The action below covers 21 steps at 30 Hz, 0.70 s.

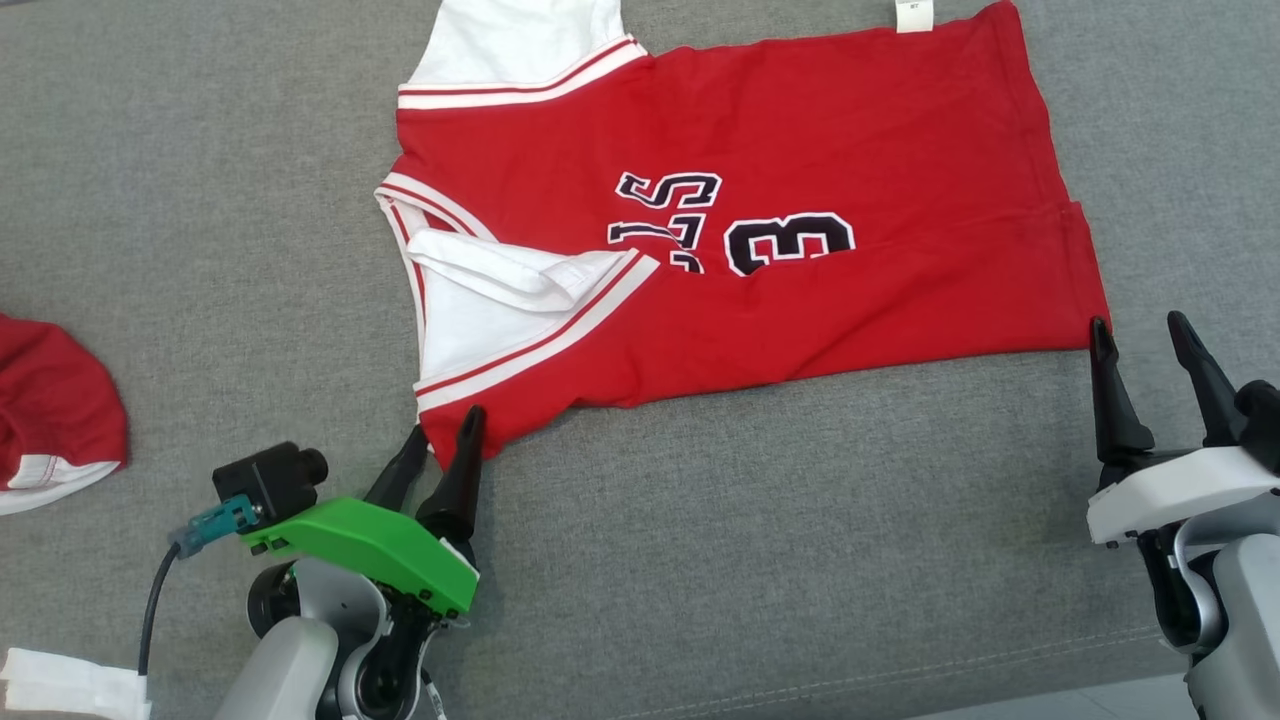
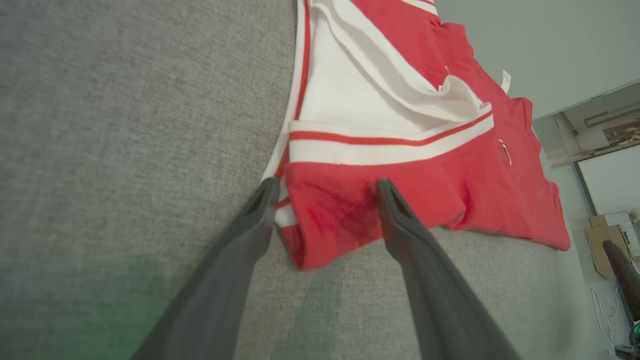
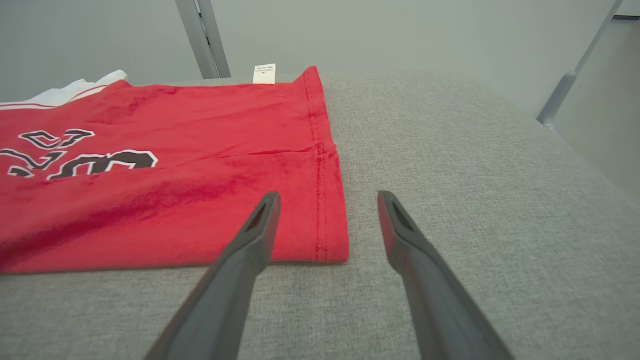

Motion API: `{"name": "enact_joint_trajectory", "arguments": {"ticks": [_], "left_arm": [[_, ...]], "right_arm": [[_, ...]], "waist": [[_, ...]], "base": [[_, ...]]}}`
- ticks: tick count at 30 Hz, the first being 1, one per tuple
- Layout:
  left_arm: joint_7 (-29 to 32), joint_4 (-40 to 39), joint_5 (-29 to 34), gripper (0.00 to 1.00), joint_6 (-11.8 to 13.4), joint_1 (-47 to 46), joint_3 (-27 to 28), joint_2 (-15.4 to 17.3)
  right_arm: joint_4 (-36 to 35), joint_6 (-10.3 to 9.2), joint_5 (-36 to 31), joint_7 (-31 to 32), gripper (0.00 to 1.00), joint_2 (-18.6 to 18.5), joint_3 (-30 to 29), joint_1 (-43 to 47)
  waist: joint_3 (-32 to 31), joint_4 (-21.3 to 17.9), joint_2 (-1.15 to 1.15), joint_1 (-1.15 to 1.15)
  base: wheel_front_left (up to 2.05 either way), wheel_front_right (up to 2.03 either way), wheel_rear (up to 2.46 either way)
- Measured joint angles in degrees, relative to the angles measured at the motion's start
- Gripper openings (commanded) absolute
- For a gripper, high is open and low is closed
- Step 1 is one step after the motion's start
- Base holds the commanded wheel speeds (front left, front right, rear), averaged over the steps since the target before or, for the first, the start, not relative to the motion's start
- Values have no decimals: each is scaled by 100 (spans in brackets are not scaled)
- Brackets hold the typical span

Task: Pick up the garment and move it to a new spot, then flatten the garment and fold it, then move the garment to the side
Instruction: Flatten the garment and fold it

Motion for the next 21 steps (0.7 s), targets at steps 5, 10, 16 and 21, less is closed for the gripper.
{"name": "enact_joint_trajectory", "arguments": {"ticks": [5,10,16,21], "left_arm": [[-4,-356,-36,100,126,279,91,114],[180,-673,-66,100,193,499,-4,159],[250,-660,-71,100,267,500,-100,137],[237,-457,-69,81,168,328,-124,88]], "right_arm": [[36,0,174,0,100,-124,70,-9],[37,0,193,0,100,-177,53,45],[73,0,216,0,100,-170,152,49],[210,0,327,0,100,-180,257,-33]], "waist": [[1,10,0,0],[-25,59,0,0],[-20,64,0,0],[25,51,0,0]], "base": [[0,0,0],[0,0,0],[0,0,0],[0,0,0]]}}
